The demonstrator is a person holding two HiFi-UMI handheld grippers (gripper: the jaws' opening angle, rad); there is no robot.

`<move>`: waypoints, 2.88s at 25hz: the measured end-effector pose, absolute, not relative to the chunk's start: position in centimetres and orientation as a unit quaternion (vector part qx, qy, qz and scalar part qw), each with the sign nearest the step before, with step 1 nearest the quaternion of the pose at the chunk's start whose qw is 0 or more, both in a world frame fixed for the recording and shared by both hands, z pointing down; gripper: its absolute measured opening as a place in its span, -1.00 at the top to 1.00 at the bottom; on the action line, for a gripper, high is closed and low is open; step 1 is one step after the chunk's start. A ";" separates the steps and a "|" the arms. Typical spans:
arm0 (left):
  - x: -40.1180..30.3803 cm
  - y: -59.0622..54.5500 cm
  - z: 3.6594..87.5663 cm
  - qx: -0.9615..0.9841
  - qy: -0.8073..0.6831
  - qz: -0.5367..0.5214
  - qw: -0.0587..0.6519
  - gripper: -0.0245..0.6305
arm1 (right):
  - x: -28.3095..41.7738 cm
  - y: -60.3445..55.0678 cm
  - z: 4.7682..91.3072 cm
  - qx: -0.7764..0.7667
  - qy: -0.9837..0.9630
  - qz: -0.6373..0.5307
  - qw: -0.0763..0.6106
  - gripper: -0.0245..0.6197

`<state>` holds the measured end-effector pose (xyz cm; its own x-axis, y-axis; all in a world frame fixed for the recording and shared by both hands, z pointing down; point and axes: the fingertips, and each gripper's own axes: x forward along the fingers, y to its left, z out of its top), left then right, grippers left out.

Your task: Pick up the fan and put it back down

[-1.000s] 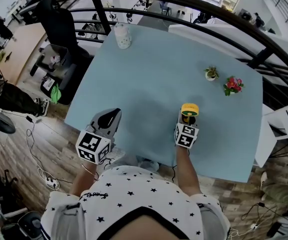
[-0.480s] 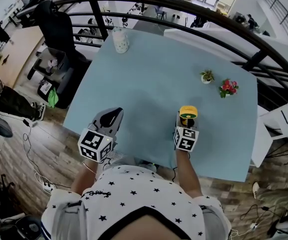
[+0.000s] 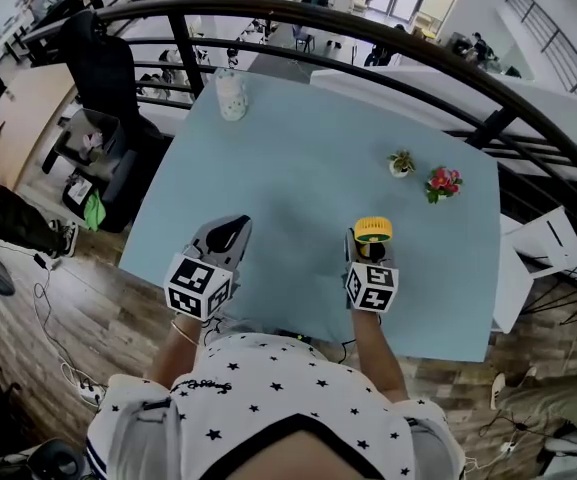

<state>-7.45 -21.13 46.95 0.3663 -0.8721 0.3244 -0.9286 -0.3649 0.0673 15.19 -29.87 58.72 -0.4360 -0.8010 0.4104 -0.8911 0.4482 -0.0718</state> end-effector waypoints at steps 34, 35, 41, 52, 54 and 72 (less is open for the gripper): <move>4.5 -27.0 49.0 0.906 -0.389 0.107 0.128 0.84 | 25.9 -24.0 48.1 0.602 -0.783 0.118 0.103 0.38; 4.9 -27.0 49.0 0.908 -0.384 0.108 0.128 0.84 | 26.1 -23.8 48.2 0.604 -0.781 0.120 0.103 0.38; 5.5 -27.1 48.9 0.914 -0.371 0.110 0.124 0.84 | 26.5 -23.1 48.8 0.612 -0.774 0.130 0.102 0.38; 4.8 -26.7 48.6 0.912 -0.375 0.116 0.120 0.84 | 26.0 -22.7 48.6 0.607 -0.778 0.131 0.094 0.38; 4.7 -26.6 48.5 0.911 -0.376 0.116 0.119 0.84 | 26.0 -22.7 48.5 0.606 -0.779 0.132 0.092 0.38; 1.0 -26.0 49.0 0.892 -0.417 0.117 0.127 0.84 | 23.1 -24.2 48.4 0.578 -0.801 0.127 0.090 0.38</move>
